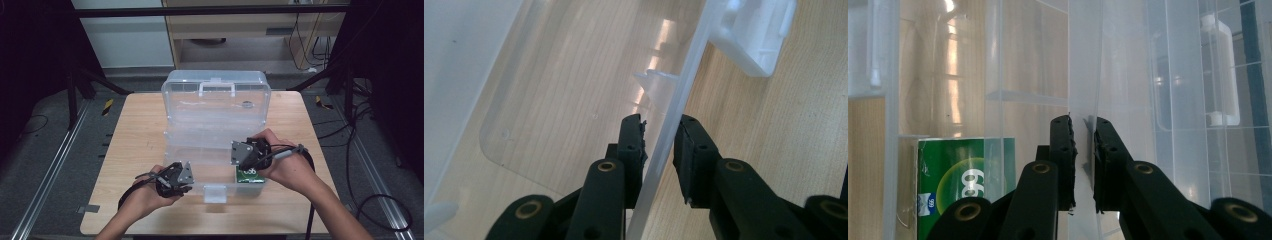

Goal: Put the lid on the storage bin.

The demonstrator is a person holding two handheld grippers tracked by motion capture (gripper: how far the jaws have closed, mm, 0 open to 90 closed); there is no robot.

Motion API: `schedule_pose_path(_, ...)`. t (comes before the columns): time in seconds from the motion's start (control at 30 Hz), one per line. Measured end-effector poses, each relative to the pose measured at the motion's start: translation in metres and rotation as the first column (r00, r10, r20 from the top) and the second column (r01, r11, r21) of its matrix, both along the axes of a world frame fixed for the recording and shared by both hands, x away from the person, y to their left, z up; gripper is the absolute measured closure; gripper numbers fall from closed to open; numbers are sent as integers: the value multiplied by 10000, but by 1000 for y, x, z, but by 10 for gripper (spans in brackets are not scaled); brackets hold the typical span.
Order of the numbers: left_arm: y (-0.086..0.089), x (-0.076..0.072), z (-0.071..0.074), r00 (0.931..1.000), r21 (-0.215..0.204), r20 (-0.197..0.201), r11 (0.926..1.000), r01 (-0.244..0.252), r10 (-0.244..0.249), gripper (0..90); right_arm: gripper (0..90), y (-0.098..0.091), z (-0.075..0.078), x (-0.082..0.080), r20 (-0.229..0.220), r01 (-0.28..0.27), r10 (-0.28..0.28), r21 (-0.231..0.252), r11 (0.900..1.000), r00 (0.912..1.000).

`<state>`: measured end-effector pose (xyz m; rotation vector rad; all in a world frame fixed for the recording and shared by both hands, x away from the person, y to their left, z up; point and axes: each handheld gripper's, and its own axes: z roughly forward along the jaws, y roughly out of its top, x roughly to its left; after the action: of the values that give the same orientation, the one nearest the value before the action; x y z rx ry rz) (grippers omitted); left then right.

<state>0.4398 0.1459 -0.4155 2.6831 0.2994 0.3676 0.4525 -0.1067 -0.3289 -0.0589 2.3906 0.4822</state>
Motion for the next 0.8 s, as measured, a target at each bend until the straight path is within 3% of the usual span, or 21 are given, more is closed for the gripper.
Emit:
schedule_pose_path(0.53, -2, -3, -1, 9997, 69, 188, 9998, -172, 171, 734, 808, -2, -6, -9, -31, -282, 282, 95, 9996, 9996)
schedule_pose_path(0.8, -7, -3, -3, 9989, -234, 319, 9992, -333, 340, 740, 804, -5, -4, 0, -112, -238, 239, 62, 9997, 9997)
